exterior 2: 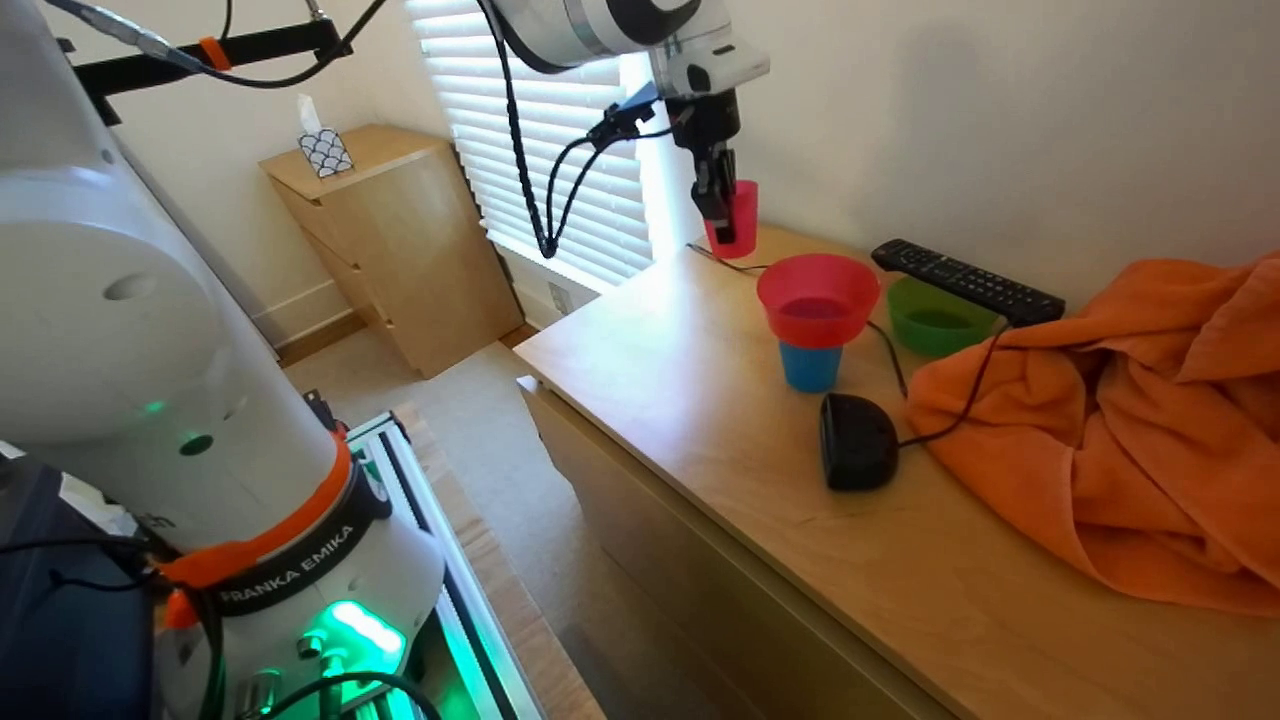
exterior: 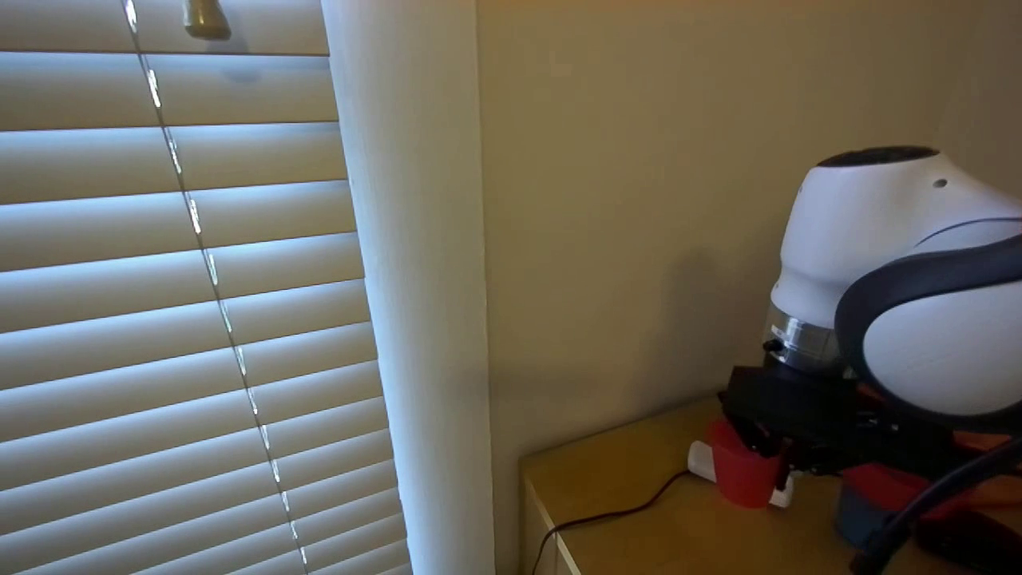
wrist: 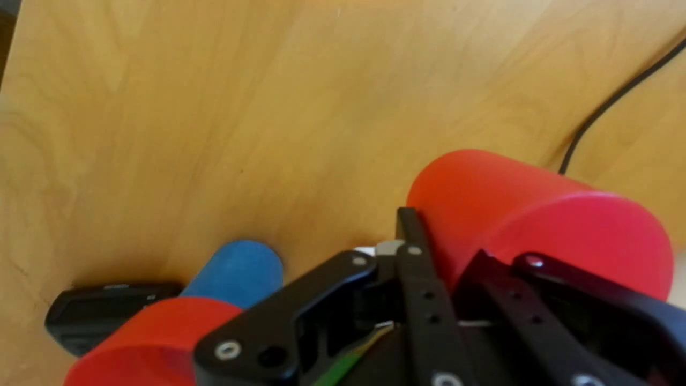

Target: Put the cup into the bowl

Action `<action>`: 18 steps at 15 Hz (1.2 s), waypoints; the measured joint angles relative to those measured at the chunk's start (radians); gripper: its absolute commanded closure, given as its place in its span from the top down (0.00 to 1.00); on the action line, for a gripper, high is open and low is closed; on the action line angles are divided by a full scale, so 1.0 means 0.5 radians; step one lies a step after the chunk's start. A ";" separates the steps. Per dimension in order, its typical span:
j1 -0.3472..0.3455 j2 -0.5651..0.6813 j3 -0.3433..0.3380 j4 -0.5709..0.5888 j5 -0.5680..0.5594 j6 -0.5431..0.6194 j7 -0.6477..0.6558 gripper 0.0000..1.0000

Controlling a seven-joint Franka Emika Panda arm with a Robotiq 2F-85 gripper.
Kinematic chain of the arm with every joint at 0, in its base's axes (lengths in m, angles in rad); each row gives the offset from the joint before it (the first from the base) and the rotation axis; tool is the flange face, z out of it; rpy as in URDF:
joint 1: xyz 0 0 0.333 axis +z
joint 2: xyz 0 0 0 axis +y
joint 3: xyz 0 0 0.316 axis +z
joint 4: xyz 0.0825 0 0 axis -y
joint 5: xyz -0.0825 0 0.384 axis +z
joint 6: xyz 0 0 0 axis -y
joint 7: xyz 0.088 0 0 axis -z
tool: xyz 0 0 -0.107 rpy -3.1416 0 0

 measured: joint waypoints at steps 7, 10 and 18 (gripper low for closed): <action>-0.221 -0.505 0.054 -0.113 -0.125 -0.205 0.337 0.01; -0.348 -0.617 0.058 -0.242 -0.072 -0.136 0.444 0.04; -0.574 -0.597 0.067 -0.270 -0.044 -0.126 0.530 0.01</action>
